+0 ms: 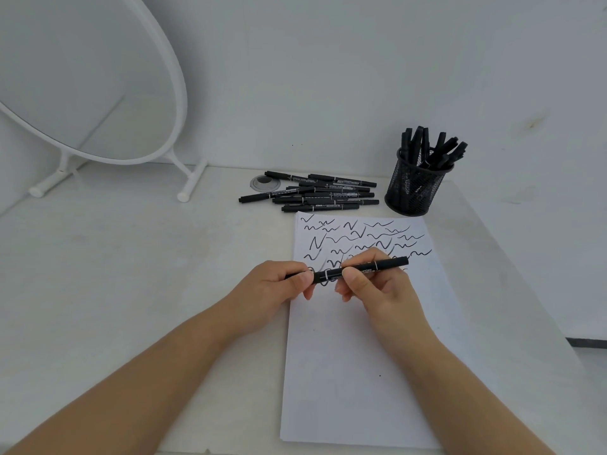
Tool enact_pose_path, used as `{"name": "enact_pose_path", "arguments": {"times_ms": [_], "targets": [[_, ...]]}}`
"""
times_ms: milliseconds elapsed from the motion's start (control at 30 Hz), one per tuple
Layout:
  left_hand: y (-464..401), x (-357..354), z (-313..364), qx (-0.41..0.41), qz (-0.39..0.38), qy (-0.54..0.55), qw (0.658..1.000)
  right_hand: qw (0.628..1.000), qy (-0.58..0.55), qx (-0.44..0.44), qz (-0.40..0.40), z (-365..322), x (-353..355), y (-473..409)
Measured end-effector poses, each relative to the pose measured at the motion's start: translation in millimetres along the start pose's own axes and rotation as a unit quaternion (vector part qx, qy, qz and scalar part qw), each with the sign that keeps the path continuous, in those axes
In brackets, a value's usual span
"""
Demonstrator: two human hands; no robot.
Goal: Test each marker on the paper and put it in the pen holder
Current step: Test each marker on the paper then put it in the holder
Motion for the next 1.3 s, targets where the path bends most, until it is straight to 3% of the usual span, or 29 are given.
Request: {"name": "enact_pose_path", "arguments": {"times_ms": [300,467,600,900,967,1033,1100,1167,1300], "targets": [[-10.1,26.5,-0.8,-0.004,0.092,0.030,0.995,0.996,-0.039,-0.072,0.018,-6.7,24.5,-13.4],[-25.3,30.6,14.7,-0.053,0.132,-0.063,0.988,0.992,0.118,-0.025,0.028,-26.5,34.6,-30.9],[-40.1,15.1,32.6,-0.101,0.108,-0.129,0.980,0.997,0.050,-0.013,0.051,-38.3,40.7,-43.3],[-81.5,17.9,38.1,-0.129,0.132,-0.132,0.974,0.990,-0.099,-0.100,-0.028,-22.0,41.8,-65.0],[-86.6,18.3,37.0,-0.127,0.132,-0.120,0.976,0.995,-0.038,-0.087,-0.012,-22.7,50.7,-71.5],[-91.7,19.6,34.5,-0.116,0.119,-0.103,0.981,0.994,0.100,-0.049,0.003,-29.3,62.7,-79.6],[-97.2,23.8,35.2,-0.115,0.117,-0.111,0.980,0.968,0.249,0.001,-0.008,-38.8,66.3,-86.0],[-102.4,23.9,39.3,-0.119,0.114,-0.131,0.977,0.924,0.376,0.064,-0.029,-47.2,58.1,-90.9],[-105.9,12.2,52.9,-0.150,0.111,-0.196,0.963,0.798,0.561,0.204,-0.075,-55.6,22.4,-92.6]]}}
Point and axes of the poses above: each hand's wrist, its own y-axis away from the middle knuckle, its own x-axis out of the back of the hand, z = x × y, the point moved 9 cm from there along -y, towards the middle knuckle, and after that the axes turned 8 degrees about z, right-handed, at the moved point
